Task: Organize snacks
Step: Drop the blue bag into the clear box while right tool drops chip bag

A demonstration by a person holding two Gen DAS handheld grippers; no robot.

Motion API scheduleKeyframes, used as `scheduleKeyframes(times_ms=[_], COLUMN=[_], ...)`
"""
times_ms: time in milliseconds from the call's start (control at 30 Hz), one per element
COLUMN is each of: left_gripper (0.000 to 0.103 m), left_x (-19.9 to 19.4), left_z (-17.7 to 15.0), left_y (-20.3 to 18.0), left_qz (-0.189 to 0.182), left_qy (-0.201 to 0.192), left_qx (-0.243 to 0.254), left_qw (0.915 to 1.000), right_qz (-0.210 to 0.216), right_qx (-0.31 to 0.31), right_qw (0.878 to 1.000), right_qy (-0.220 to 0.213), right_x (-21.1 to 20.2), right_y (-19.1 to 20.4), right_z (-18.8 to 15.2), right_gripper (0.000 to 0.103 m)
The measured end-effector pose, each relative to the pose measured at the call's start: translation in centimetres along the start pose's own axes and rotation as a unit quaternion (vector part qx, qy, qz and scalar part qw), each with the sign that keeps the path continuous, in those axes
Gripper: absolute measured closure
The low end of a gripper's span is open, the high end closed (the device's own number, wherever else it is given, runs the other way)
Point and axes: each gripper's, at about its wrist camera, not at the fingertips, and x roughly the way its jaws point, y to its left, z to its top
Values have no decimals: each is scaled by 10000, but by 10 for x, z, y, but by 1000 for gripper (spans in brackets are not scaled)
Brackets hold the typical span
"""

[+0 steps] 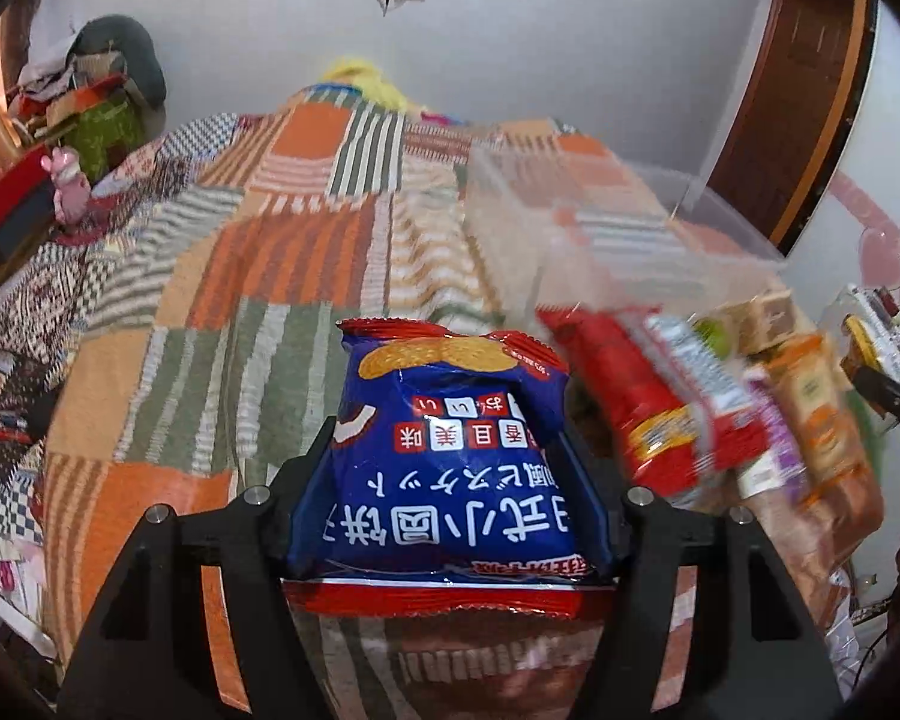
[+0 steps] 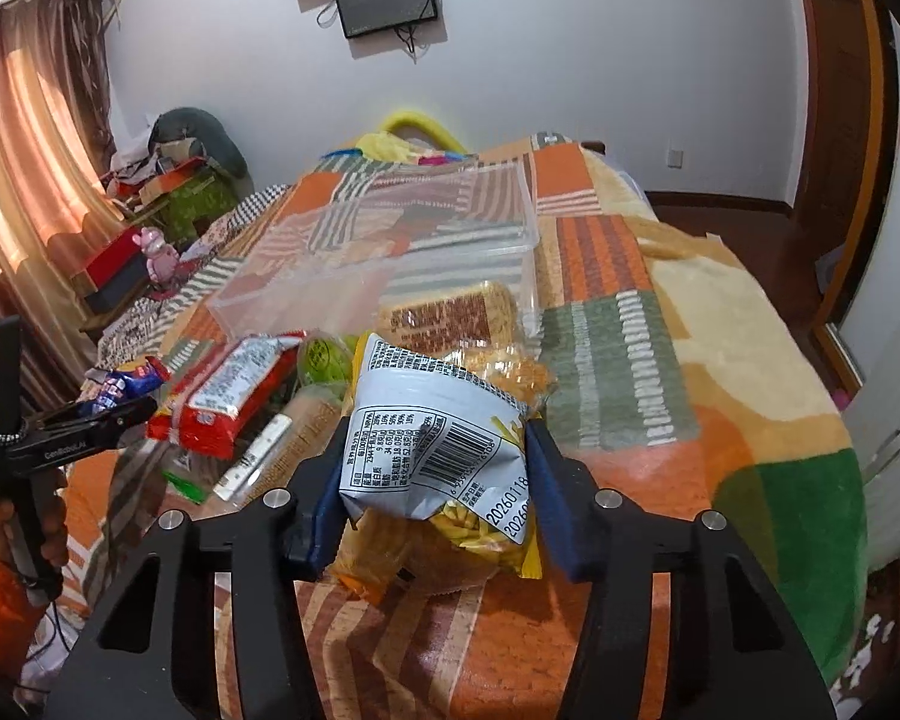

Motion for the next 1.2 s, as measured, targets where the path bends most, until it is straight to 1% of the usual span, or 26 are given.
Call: scheduleKeyframes(times_ms=[133, 233, 333, 467, 500, 667, 767, 867, 933, 1000, 1133, 1200], left_gripper=[37, 36, 36, 36, 36, 36, 36, 36, 36, 36, 36, 36], left_x=[-13, -20, -21, -16, -14, 5, 16, 30, 40, 50, 67, 75], left_z=[17, 31, 46, 67, 72, 96, 106, 117, 122, 127, 132, 134], left_y=[-17, -32, -46, -66, -71, -82, -88, -96, -101, -105, -107, -105], left_qz=[-105, -211, -323, -360, -345, -361, -393, -334, -341, -326, -406, -370], left_qy=[-281, -489, -613, -736, -766, -805, -782, -752, -660, -567, -358, -245], left_qx=[104, 182, 246, 393, 421, 475, 468, 565, 633, 695, 643, 596], left_qw=[9995, 9984, 9973, 9959, 9956, 9950, 9951, 9950, 9952, 9954, 9965, 9972], right_qz=[-34, -16, -40, -32, -58, -113, -98, -63, -44, -117, -122, -143], right_qx=[-204, -343, -460, -606, -634, -666, -628, -524, -477, -492, -559, -635], right_qw=[9995, 9984, 9971, 9946, 9940, 9921, 9925, 9937, 9946, 9952, 9969, 9972], right_qy=[-227, -439, -611, -838, -889, -1059, -1043, -988, -921, -843, -538, -376], right_x=[-7, -10, -8, -1, -1, 13, 24, 34, 41, 49, 67, 75], right_y=[3, 5, 7, 13, 13, 15, 14, 11, 10, 10, 10, 11], right_z=[14, 32, 46, 66, 67, 84, 93, 97, 100, 101, 103, 103], right_gripper=[53, 53, 53, 53, 53, 53, 53, 53, 53, 53, 53, 53])
